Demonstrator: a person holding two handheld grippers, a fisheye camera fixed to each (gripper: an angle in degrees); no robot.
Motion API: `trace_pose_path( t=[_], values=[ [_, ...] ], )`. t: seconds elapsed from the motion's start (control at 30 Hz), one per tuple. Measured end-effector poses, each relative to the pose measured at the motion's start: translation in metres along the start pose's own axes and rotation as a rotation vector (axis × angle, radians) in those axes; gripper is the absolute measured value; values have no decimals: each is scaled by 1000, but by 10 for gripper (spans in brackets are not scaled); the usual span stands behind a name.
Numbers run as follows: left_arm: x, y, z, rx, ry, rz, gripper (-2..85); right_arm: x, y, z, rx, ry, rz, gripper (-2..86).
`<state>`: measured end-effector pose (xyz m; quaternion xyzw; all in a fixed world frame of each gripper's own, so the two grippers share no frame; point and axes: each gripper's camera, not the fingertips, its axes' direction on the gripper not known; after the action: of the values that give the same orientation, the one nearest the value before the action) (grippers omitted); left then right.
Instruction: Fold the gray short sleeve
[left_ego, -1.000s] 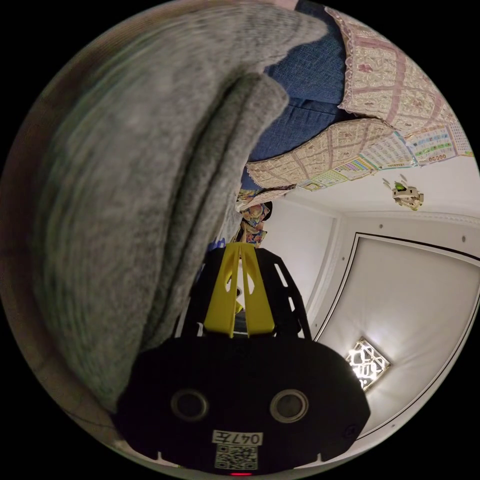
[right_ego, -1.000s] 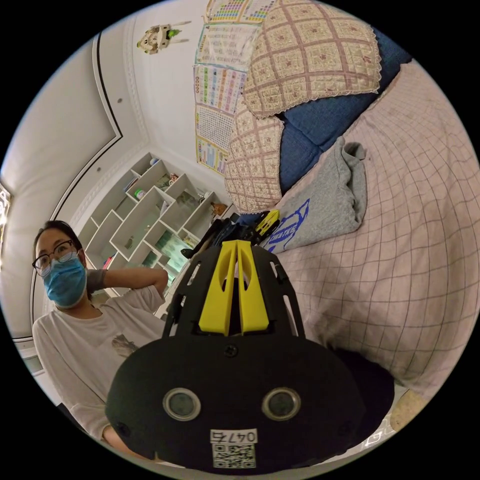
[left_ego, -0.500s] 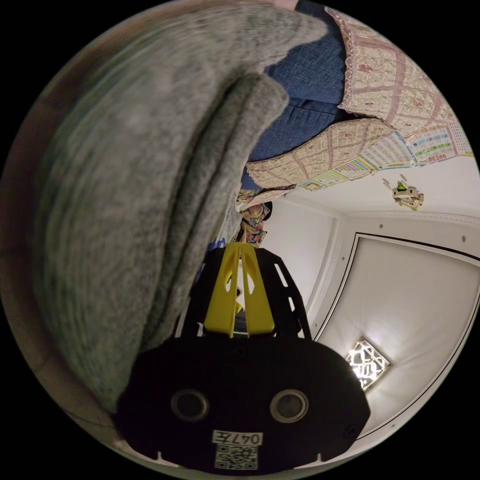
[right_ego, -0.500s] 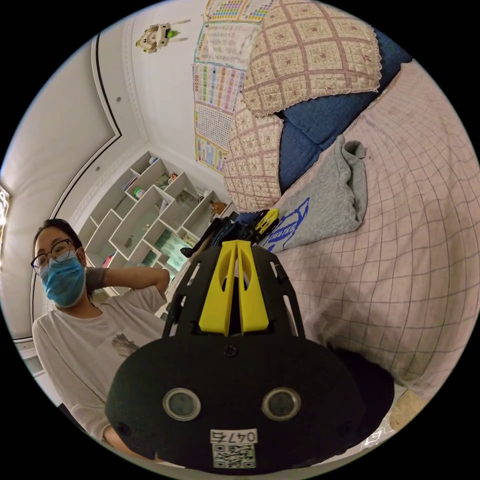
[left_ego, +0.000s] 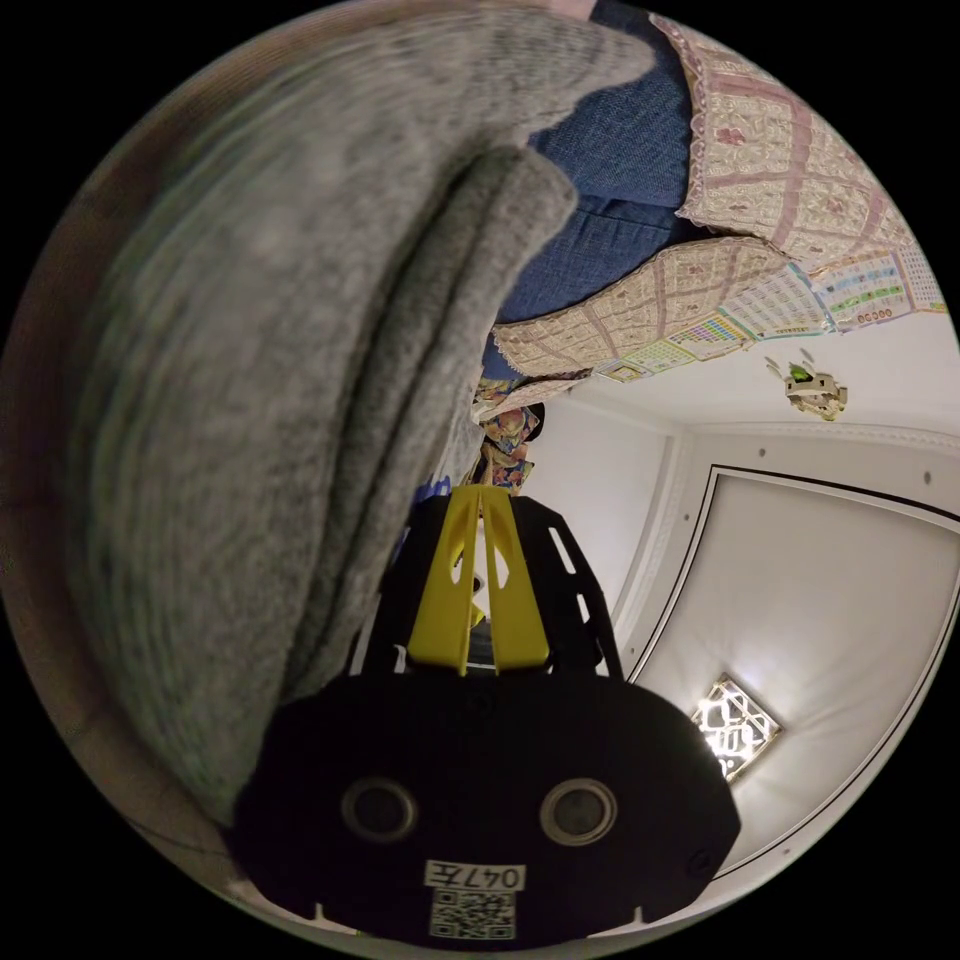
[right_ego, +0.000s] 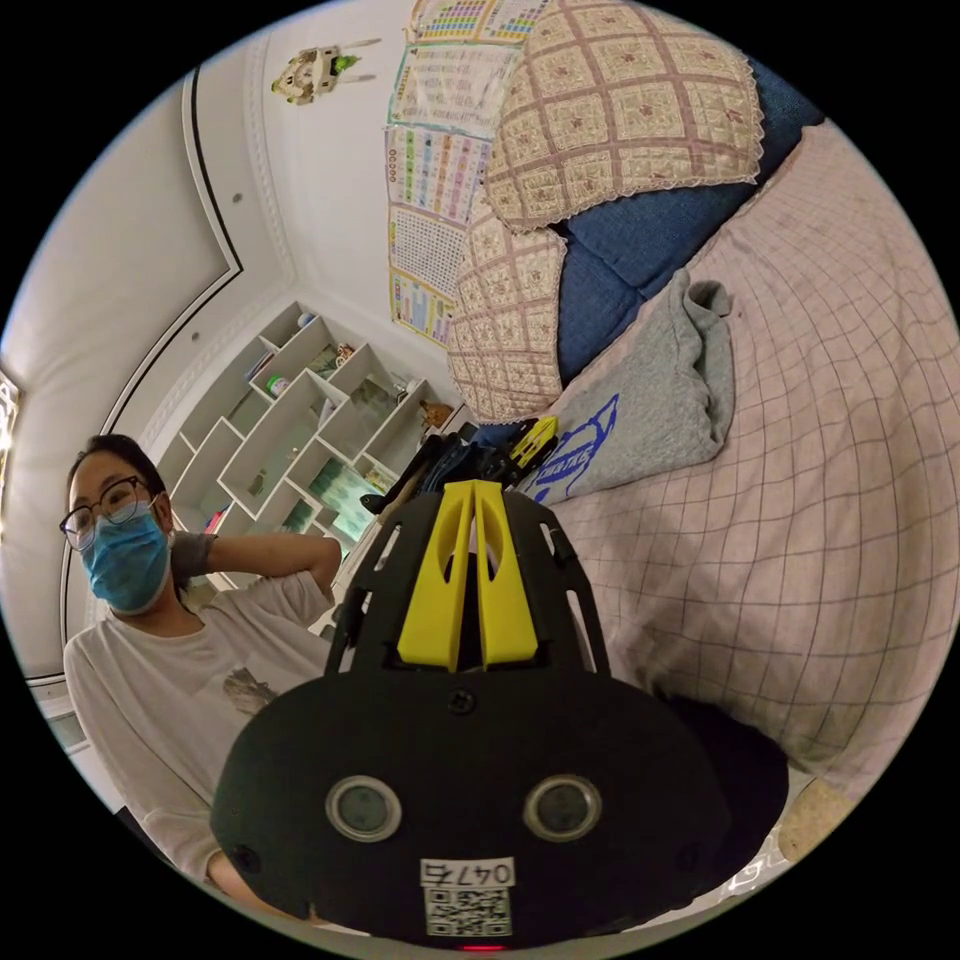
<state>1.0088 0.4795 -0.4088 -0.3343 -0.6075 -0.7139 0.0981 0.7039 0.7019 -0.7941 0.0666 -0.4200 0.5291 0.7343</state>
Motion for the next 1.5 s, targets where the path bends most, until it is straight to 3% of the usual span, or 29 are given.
trace_pose_path(
  t=[0.73,1.5],
  values=[
    [-24,-25,-22,0,1,1,-10,20,-16,1,-24,20,20,-13],
    [-22,-103,-145,1,-2,6,-10,44,-54,-8,-51,-1,19,-13]
  ],
)
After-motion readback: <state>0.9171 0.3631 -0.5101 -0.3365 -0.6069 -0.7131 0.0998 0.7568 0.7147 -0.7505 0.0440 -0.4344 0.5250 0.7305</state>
